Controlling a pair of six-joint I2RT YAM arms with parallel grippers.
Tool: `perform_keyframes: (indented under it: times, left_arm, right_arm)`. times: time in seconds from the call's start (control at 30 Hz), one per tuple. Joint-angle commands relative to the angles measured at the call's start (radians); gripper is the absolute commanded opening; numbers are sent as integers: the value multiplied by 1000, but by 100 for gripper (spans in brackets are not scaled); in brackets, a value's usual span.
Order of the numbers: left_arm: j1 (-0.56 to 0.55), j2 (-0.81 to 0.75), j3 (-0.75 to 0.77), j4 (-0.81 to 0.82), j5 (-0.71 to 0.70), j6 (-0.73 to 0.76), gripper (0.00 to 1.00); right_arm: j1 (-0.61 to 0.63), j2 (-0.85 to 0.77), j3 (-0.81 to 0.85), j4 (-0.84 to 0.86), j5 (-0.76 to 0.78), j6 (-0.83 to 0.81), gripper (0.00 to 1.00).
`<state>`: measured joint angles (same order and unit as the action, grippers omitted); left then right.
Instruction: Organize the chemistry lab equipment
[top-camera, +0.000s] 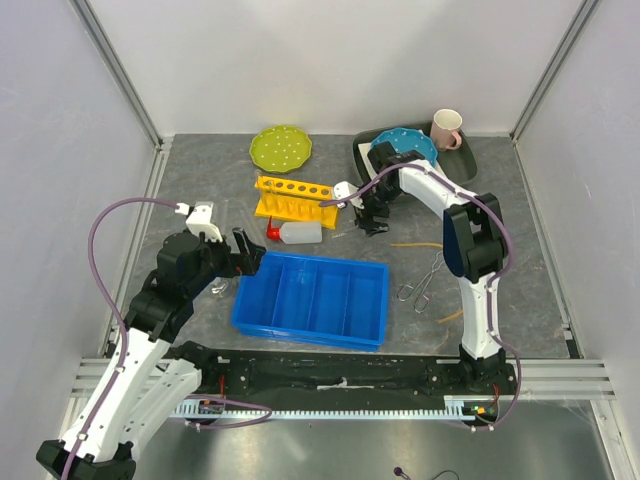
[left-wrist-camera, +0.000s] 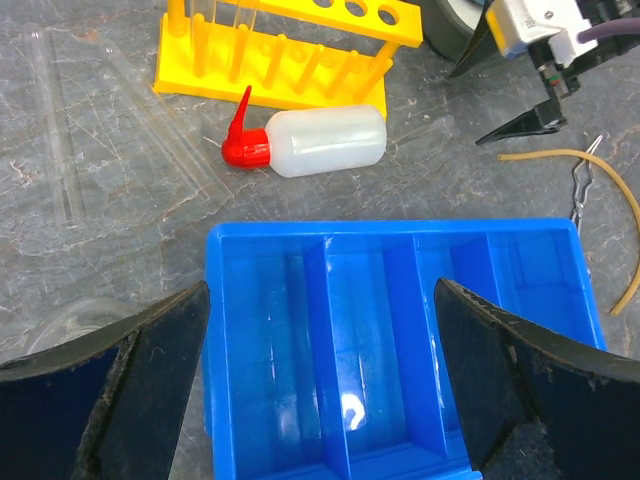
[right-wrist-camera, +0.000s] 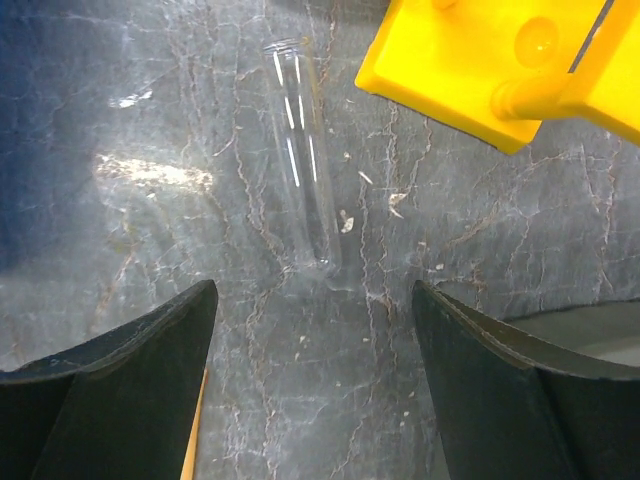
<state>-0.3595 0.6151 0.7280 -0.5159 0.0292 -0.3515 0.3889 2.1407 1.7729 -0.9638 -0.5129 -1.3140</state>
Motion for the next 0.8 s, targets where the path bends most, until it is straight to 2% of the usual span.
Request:
perform_keyframes:
  times: [0.0,0.47,0.57,0.77]
  left_arm:
    - [5,1,-13,71,-12,-11,100]
    - [4,8,-48,105,-15,25,100]
    - [4,0,-50,105,-14,37,100]
    - [5,-32,-53,97,-6,43,100]
  right_arm:
    - [1,42,85,-9,-73,-19,86]
    - [65,139,86,17,-30,-39,81]
    - [68,153,97,23,-27,-14,77]
    - [70,151,74,20,14,13,60]
